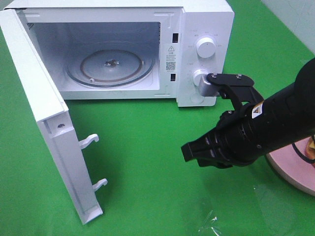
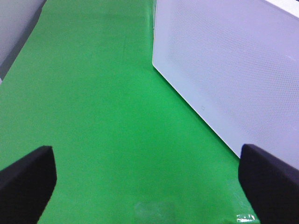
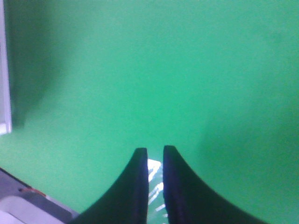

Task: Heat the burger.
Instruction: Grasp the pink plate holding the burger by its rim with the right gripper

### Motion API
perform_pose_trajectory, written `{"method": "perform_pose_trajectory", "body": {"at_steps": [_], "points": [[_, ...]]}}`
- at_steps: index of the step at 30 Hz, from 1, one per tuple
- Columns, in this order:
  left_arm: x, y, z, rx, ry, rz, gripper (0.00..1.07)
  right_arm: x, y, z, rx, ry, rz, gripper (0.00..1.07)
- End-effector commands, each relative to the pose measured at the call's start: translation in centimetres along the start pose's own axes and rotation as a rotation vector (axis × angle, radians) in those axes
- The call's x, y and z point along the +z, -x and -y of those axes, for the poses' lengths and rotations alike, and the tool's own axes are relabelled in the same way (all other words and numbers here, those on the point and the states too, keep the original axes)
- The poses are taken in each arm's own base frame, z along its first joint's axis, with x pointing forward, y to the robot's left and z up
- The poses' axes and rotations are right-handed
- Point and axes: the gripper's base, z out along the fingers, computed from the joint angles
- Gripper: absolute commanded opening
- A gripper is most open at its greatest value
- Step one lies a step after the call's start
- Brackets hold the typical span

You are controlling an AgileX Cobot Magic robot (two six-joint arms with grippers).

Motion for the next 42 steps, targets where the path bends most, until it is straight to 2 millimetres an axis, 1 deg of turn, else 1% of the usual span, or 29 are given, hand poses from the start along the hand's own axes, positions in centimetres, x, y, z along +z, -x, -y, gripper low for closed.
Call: {"method": "perform_pose_trajectory", "body": {"at_steps": [1, 4, 5, 8, 9, 12, 14, 15, 16, 17, 18, 19, 20, 21, 22, 23, 24, 25, 26, 27, 28, 29, 34, 37, 38, 39, 40, 41, 42], "points": [[0.0, 0.1, 0.0, -0.002, 0.001, 0.015, 0.98, -0.9, -0.5, 0.3, -0.085, -0.030, -0.072, 0.15], [0.0, 0.1, 0.0, -0.002, 0.001, 0.015, 0.98, -1.3, -0.7, 0.5, -0.105, -0.048, -0.093, 0.16], [0.0, 0.1, 0.0, -0.002, 0.001, 0.015, 0.98, -1.7, -0.9, 0.6, -0.115, -0.067, -0.103, 0.16], [0.0, 0.1, 0.0, -0.002, 0.001, 0.015, 0.98, -2.0, -0.9, 0.7, -0.118, -0.078, -0.108, 0.17], [0.0, 0.1, 0.0, -0.002, 0.001, 0.015, 0.98, -2.4, -1.0, 0.9, -0.118, -0.103, -0.112, 0.18], [0.0, 0.1, 0.0, -0.002, 0.001, 0.015, 0.98, -2.8, -1.0, 1.2, -0.125, -0.136, -0.117, 0.19], [0.0, 0.1, 0.0, -0.002, 0.001, 0.015, 0.98, -3.7, -0.9, 1.6, -0.143, -0.196, -0.092, 0.26], [0.0, 0.1, 0.0, -0.002, 0.001, 0.015, 0.98, -3.7, -0.9, 1.6, -0.143, -0.196, -0.092, 0.26], [0.0, 0.1, 0.0, -0.002, 0.001, 0.015, 0.98, -4.0, -0.8, 1.8, -0.156, -0.216, -0.076, 0.33], [0.0, 0.1, 0.0, -0.002, 0.001, 0.015, 0.98, -4.0, -0.8, 1.8, -0.156, -0.216, -0.076, 0.33], [0.0, 0.1, 0.0, -0.002, 0.001, 0.015, 0.98, -4.2, -0.7, 1.9, -0.156, -0.223, -0.069, 0.36], [0.0, 0.1, 0.0, -0.002, 0.001, 0.015, 0.98, -4.2, -0.7, 1.9, -0.156, -0.223, -0.069, 0.36], [0.0, 0.1, 0.0, -0.002, 0.001, 0.015, 0.98, -4.2, -0.7, 2.0, -0.160, -0.240, -0.061, 0.50], [0.0, 0.1, 0.0, -0.002, 0.001, 0.015, 0.98, -4.2, -0.7, 2.0, -0.160, -0.240, -0.061, 0.50], [0.0, 0.1, 0.0, -0.002, 0.001, 0.015, 0.98, -4.2, -0.6, 2.0, -0.163, -0.243, -0.060, 0.60], [0.0, 0.1, 0.0, -0.002, 0.001, 0.015, 0.98, -4.2, -0.6, 2.0, -0.163, -0.243, -0.060, 0.60], [0.0, 0.1, 0.0, -0.002, 0.001, 0.015, 0.98, -4.2, -0.6, 2.0, -0.164, -0.243, -0.057, 0.65], [0.0, 0.1, 0.0, -0.002, 0.001, 0.015, 0.98, -4.2, -0.6, 2.0, -0.163, -0.241, -0.051, 0.75], [0.0, 0.1, 0.0, -0.002, 0.001, 0.015, 0.98, -4.2, -0.6, 2.0, -0.163, -0.241, -0.051, 0.75], [0.0, 0.1, 0.0, -0.002, 0.001, 0.015, 0.98, -4.2, -0.5, 2.0, -0.152, -0.239, -0.045, 0.83], [0.0, 0.1, 0.0, -0.002, 0.001, 0.015, 0.98, -4.2, -0.5, 2.0, -0.152, -0.239, -0.045, 0.83], [0.0, 0.1, 0.0, -0.002, 0.001, 0.015, 0.98, -4.2, -0.5, 2.0, -0.130, -0.239, -0.042, 0.87], [0.0, 0.1, 0.0, -0.002, 0.001, 0.015, 0.98, -4.2, -0.5, 2.0, -0.120, -0.242, -0.040, 0.86], [0.0, 0.1, 0.0, -0.002, 0.001, 0.015, 0.98, -4.3, -0.4, 2.4, -0.102, -0.259, -0.031, 0.84], [0.0, 0.1, 0.0, -0.002, 0.001, 0.015, 0.98, -4.4, -0.2, 3.3, -0.066, -0.278, -0.027, 0.83], [0.0, 0.1, 0.0, -0.002, 0.001, 0.015, 0.98, -4.4, -0.2, 3.3, -0.066, -0.278, -0.027, 0.83], [0.0, 0.1, 0.0, -0.002, 0.001, 0.015, 0.98, -4.5, -0.1, 4.0, -0.041, -0.293, -0.025, 0.82], [0.0, 0.1, 0.0, -0.002, 0.001, 0.015, 0.98, -4.5, -0.1, 4.0, -0.041, -0.293, -0.025, 0.82], [0.0, 0.1, 0.0, -0.002, 0.001, 0.015, 0.98, -4.7, 0.0, 4.8, -0.017, -0.310, -0.021, 0.81]]}}
